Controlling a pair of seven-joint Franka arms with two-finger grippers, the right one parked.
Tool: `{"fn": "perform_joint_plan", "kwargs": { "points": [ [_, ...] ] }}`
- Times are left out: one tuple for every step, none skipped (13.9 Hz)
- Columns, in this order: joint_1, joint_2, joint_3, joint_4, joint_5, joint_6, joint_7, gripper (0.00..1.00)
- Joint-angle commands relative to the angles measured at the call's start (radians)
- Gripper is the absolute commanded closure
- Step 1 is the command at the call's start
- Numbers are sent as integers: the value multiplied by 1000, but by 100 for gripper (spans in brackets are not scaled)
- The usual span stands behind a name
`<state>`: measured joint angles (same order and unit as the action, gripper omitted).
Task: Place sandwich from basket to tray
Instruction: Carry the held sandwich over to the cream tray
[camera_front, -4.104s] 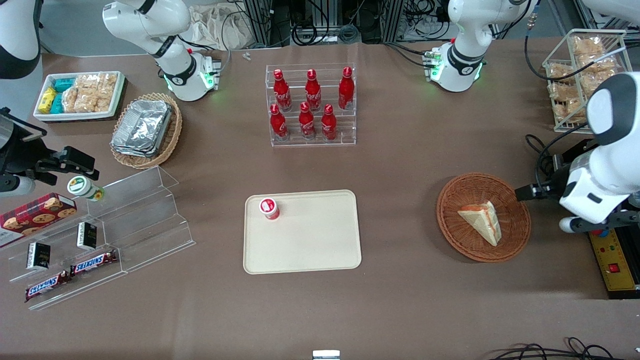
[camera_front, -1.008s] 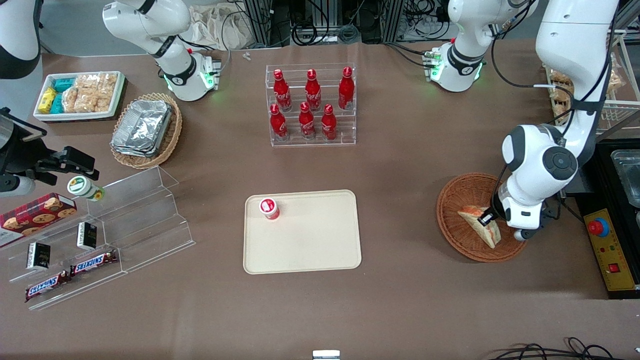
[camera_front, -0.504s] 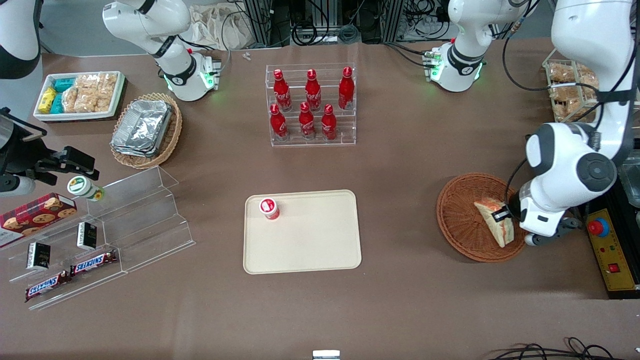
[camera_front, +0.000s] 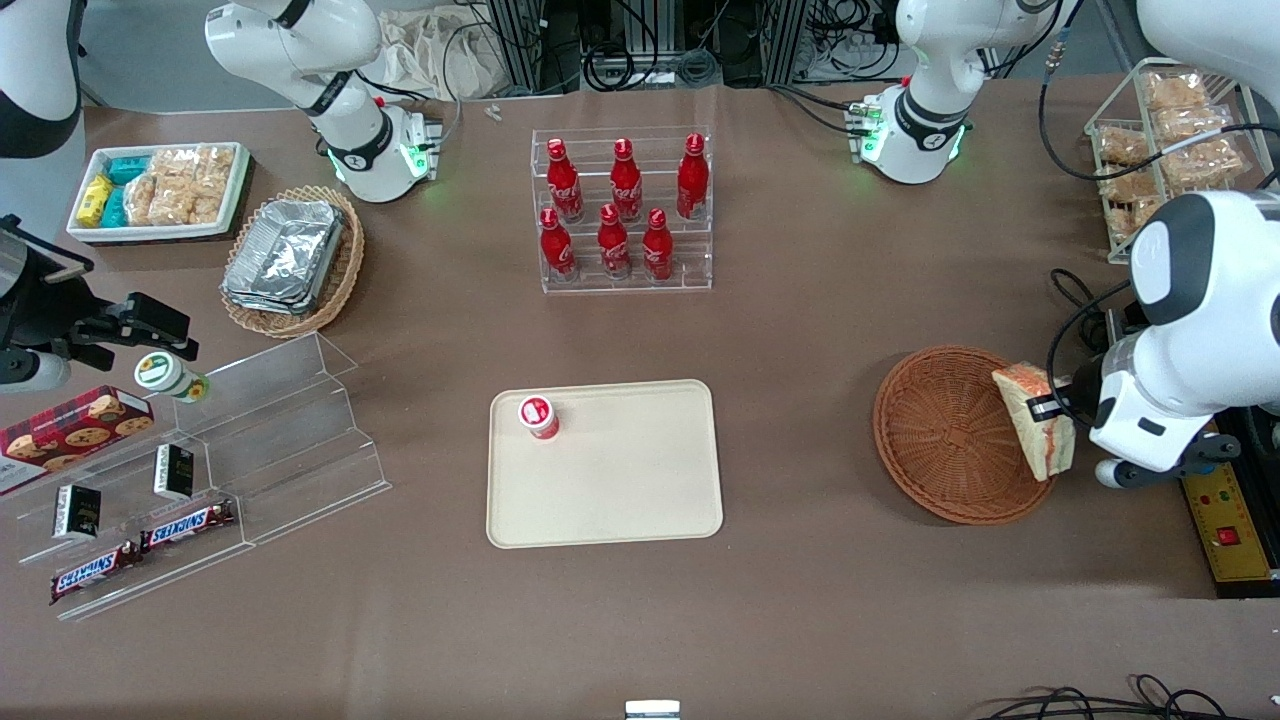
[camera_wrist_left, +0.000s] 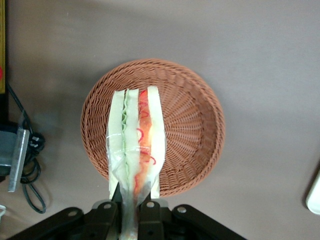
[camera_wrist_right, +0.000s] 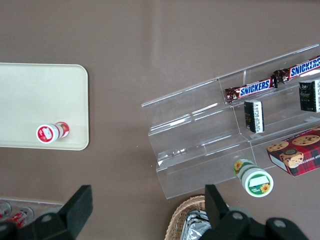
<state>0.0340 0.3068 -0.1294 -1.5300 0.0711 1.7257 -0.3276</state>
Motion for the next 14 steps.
{"fn": "perform_joint_plan", "kwargs": {
  "points": [
    [-55,9,-9,95,18,-72,12,98],
    [-87,11,-10,109,10,-78,3,97],
    [-130,11,-10,111,7,-77,2,97],
    [-167,15,-9,126,7,-77,-7,97],
    [-196,23,-10,136,6,-72,-34,97],
    [-229,38,-10,139,6,-66,-78,97],
    [-261,58,-16,154,6,-60,-126,97],
    [-293,101,-25,186,6,-42,-166,97],
    [-321,142,-33,215,6,-37,-200,97],
    [-347,185,-41,237,6,-22,-214,97],
    [-364,222,-53,252,6,15,-221,97],
    [-376,254,-59,257,6,59,-240,97],
    [-384,280,-71,255,6,112,-263,97],
    [-394,308,-79,254,6,156,-278,96]
  ]
}}
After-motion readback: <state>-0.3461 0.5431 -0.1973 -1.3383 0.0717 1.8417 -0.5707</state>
